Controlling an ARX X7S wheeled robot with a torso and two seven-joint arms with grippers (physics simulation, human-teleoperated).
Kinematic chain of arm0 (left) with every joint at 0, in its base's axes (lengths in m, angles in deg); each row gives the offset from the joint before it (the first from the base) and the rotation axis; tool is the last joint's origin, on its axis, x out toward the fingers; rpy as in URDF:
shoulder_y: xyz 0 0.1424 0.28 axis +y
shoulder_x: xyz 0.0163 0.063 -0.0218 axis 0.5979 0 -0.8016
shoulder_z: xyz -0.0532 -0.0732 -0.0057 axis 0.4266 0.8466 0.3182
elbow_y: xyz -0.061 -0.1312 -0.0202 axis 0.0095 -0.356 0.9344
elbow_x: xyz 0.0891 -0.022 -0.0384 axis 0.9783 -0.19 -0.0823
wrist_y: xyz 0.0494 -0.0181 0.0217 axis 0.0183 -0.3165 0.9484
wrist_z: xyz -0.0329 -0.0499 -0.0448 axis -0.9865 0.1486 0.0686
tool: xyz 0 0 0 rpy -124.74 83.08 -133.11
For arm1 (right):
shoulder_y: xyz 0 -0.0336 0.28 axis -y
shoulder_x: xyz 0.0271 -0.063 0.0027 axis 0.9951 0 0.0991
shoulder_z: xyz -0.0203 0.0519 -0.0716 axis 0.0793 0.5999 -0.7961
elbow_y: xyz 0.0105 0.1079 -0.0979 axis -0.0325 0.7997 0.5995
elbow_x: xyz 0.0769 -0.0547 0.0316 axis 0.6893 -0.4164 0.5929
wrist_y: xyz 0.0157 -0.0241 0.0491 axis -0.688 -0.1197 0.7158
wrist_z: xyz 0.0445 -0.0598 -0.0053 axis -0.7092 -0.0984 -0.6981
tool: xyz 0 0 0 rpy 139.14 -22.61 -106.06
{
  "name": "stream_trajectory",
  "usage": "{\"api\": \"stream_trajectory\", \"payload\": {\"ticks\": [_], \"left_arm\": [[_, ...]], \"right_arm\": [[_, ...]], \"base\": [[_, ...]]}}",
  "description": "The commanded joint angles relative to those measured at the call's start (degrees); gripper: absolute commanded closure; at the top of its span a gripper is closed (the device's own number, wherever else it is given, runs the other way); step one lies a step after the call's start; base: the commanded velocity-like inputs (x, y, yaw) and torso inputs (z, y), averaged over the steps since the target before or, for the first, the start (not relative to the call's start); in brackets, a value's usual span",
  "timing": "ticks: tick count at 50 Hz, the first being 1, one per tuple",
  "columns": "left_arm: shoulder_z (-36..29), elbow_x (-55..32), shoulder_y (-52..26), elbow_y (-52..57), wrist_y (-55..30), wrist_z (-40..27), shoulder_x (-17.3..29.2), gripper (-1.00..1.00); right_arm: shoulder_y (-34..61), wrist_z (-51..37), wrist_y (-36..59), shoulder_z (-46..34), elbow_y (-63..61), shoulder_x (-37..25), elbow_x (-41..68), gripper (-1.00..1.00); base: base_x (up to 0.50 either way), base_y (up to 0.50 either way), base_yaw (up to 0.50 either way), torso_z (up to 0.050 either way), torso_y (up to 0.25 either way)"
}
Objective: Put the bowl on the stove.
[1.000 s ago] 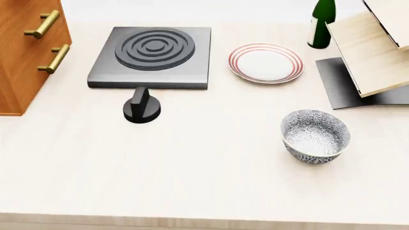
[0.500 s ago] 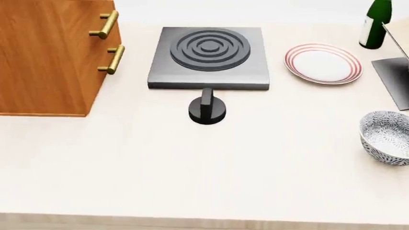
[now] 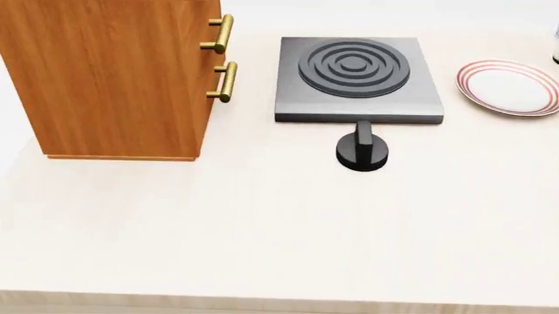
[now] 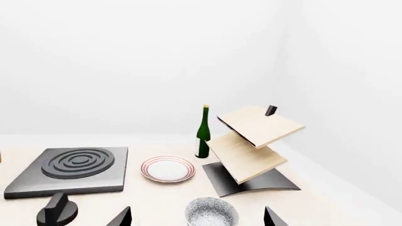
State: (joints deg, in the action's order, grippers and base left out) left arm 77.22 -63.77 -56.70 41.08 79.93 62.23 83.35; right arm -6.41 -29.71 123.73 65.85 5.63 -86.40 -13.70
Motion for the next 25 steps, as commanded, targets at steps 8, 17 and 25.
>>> {"api": "stream_trajectory", "payload": {"ticks": [8,17,25], "left_arm": [[0.6,1.8,0.6,-0.5,0.4,2.0,-0.9,-1.00],[0.4,1.7,0.7,-0.4,0.5,1.9,-0.7,-1.00],[0.2,1.9,1.0,-0.5,0.8,2.3,-0.7,-1.00]], "right_arm": [[-0.8,1.1,-0.1,0.8,0.4,1.9,-1.5,-1.00],[-0.9,0.7,-0.8,0.4,0.7,2.5,-2.2,-1.00],[-1.3,1.0,-1.4,0.3,0.7,2.8,-2.6,-1.00]], "base": [[0.00,0.00,0.00,0.000,0.000],[0.04,-0.10,0.00,0.000,0.000],[0.31,-0.37,0.00,0.000,0.000]]}}
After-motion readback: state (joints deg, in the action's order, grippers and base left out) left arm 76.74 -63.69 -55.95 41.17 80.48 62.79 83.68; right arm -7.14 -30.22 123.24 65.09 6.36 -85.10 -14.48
